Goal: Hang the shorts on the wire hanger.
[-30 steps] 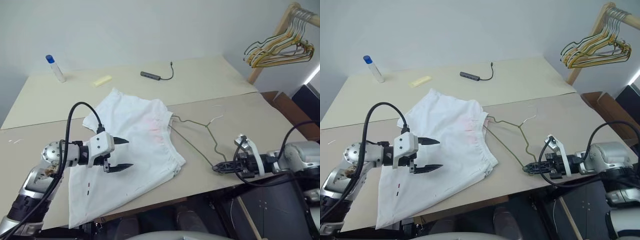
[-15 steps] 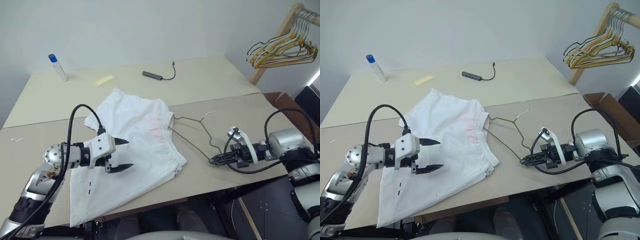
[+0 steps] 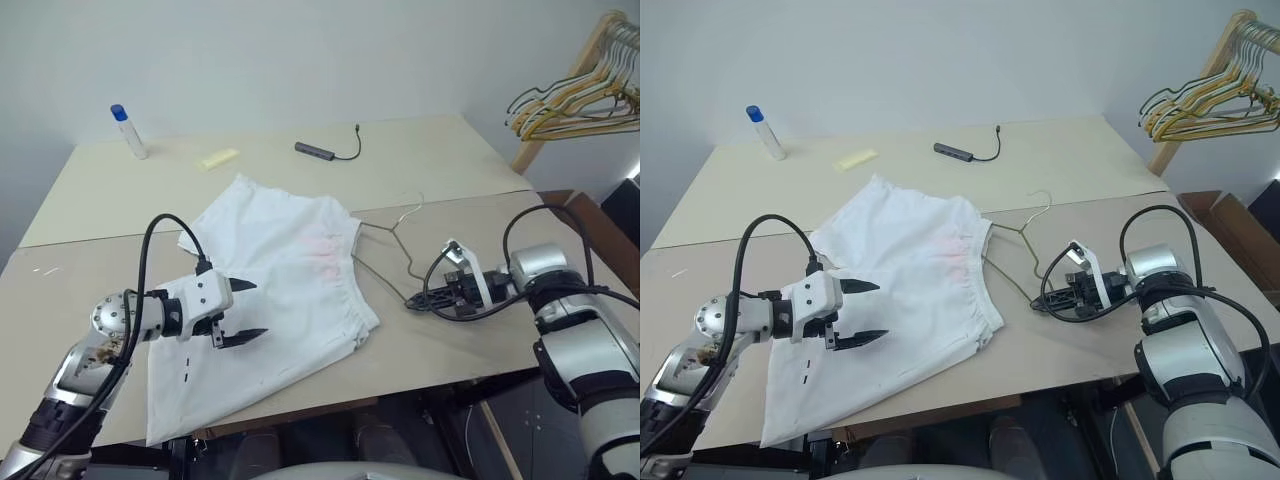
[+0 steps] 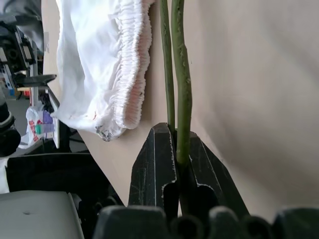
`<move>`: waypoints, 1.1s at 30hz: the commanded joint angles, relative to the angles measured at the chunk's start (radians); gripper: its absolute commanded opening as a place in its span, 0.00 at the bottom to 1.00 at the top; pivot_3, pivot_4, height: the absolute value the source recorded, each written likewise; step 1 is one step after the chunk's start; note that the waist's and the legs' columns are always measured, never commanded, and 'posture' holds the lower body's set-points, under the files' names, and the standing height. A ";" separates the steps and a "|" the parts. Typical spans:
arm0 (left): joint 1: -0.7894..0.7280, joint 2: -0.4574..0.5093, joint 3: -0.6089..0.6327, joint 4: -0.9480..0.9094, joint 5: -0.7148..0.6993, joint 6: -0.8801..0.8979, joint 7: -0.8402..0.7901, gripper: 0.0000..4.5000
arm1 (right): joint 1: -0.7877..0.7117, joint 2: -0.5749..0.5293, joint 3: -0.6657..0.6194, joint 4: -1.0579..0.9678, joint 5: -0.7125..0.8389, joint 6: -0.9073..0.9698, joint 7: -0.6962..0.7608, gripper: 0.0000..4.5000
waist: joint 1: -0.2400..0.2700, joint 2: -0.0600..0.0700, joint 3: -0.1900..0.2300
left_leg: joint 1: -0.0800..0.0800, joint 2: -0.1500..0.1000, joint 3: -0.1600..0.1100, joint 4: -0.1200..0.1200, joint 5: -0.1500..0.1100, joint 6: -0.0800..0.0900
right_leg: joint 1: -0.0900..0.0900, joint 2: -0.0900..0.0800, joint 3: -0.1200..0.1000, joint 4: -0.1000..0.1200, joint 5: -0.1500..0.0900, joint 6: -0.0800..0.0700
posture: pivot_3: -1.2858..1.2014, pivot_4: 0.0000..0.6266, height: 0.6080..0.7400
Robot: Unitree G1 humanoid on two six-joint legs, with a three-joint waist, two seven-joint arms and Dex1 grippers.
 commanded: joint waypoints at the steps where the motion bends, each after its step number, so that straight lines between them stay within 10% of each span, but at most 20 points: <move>1: -0.002 0.001 0.013 -0.027 -0.001 -0.025 0.007 1.00 | -0.014 -0.022 -0.080 -0.020 -0.007 0.001 -0.014 0.00 | 0.002 0.000 0.000 | 0.000 0.000 0.000 0.000 0.000 0.000 | 0.000 0.000 0.000 0.000 0.000 0.000 | 0.53 0.00 1.00; 13: -0.091 -0.003 0.000 0.041 0.027 -0.058 0.002 1.00 | 0.086 -0.066 -0.308 -0.484 0.030 0.065 -0.272 0.00 | 0.001 0.001 0.000 | 0.000 0.000 0.000 0.000 0.000 0.000 | 0.000 0.000 0.000 0.000 0.000 0.000 | 0.52 0.00 1.00; 33: -0.465 0.000 0.220 0.147 -0.120 -0.073 0.072 1.00 | 0.081 -0.015 -0.085 -1.038 -0.120 -0.225 -0.472 0.00 | 0.004 0.001 0.000 | -0.003 0.000 0.000 0.001 0.000 0.000 | -0.003 0.000 -0.001 0.000 0.000 0.000 | 0.53 0.00 1.00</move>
